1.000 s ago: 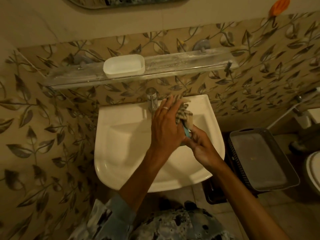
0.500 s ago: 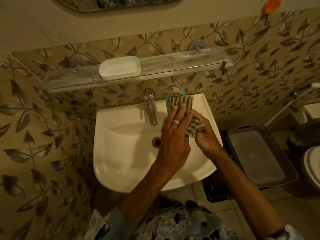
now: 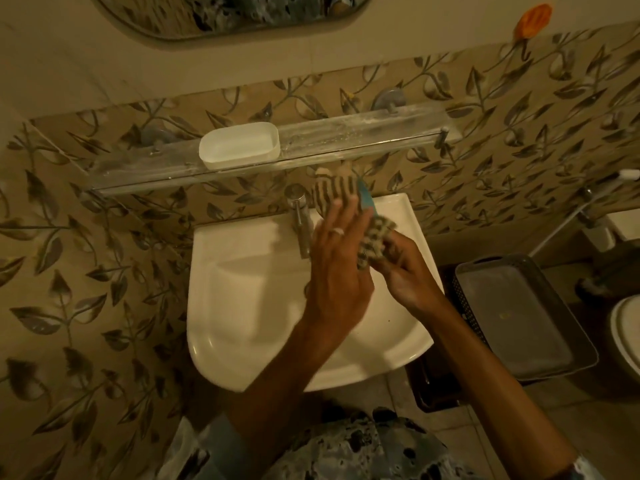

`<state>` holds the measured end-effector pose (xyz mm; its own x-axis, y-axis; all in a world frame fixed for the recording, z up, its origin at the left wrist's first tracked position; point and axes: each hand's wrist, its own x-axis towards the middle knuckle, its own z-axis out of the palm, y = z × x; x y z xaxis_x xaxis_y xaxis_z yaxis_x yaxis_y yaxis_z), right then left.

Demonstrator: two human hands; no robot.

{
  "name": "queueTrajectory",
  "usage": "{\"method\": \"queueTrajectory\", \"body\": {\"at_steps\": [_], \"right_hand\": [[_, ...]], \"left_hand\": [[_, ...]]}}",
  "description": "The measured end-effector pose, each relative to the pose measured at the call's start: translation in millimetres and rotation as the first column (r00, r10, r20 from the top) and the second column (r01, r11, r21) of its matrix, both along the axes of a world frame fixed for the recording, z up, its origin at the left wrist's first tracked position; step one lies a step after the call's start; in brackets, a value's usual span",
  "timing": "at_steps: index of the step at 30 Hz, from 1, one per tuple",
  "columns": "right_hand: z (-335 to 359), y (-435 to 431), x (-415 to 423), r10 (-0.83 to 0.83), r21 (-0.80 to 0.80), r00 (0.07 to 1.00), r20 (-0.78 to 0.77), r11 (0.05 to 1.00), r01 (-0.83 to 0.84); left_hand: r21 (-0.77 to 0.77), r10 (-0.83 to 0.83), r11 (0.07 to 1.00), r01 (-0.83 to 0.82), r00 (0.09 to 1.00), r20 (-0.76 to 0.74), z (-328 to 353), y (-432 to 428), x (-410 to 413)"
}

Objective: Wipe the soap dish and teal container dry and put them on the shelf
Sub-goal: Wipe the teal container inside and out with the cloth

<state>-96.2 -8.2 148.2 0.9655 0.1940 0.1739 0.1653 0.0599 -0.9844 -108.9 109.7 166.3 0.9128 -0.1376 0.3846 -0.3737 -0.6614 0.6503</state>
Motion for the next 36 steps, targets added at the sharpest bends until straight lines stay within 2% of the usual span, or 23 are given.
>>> {"method": "queueTrajectory", "body": {"at_steps": [3, 8, 10, 12, 15, 18, 21, 23, 26, 31, 36], "right_hand": [[0.5, -4.1, 0.3, -0.004, -0.036, 0.995, 0.105, 0.999, 0.008], [3.4, 0.1, -8.0, 0.005, 0.008, 1.0, -0.02, 1.0, -0.005], [5.5, -1.1, -9.6, 0.064, 0.018, 0.998, -0.024, 0.998, -0.064], [4.5, -4.6, -11.5, 0.132, 0.004, 0.991, -0.001, 0.991, -0.132], [2.3, -11.3, -13.8, 0.137, 0.028, 0.99, -0.016, 0.99, -0.136], [2.7, -20.0, -12.7, 0.033, 0.111, 0.998, -0.06, 0.994, -0.026], [5.8, -26.6, -5.4, -0.071, 0.095, 0.995, -0.067, 0.993, 0.077], [13.0, -28.2, 0.8, -0.111, 0.082, 0.993, -0.032, 0.99, 0.113], [26.3, -27.7, 12.3, -0.122, 0.042, 0.992, -0.002, 0.992, 0.122], [30.2, -14.2, 30.5, -0.05, -0.162, 0.998, -0.027, 0.986, 0.045], [37.7, 8.1, 33.6, -0.132, -0.114, 0.989, -0.06, 0.986, 0.124]], "left_hand": [[-0.006, -0.043, 0.999, 0.043, 0.998, 0.052, -10.6, -7.9, -22.7], [0.005, -0.024, 1.0, 0.024, 0.999, 0.038, 5.5, -0.3, 0.2], [0.001, -0.001, 1.0, 0.001, 1.0, -0.003, 17.3, 6.2, 17.8], [-0.058, 0.032, 0.998, -0.036, 0.998, -0.058, 28.4, 17.3, 38.1], [-0.277, 0.092, 0.951, -0.135, 0.982, -0.162, 41.0, 41.9, 61.9], [-0.485, 0.202, 0.809, -0.331, 0.932, -0.3, 39.0, 66.8, 68.3], [-0.676, 0.128, 0.55, -0.491, 0.849, -0.512, 24.1, 80.1, 66.4], [-0.733, 0.042, 0.398, -0.551, 0.81, -0.586, 17.3, 79.8, 62.2], [-0.738, -0.058, 0.308, -0.6, 0.763, -0.644, 13.6, 71.2, 57.0], [-0.744, -0.147, 0.305, -0.594, 0.742, -0.654, 19.9, 53.4, 51.6], [-0.769, -0.065, 0.357, -0.531, 0.807, -0.587, 21.2, 48.7, 47.6]]}}
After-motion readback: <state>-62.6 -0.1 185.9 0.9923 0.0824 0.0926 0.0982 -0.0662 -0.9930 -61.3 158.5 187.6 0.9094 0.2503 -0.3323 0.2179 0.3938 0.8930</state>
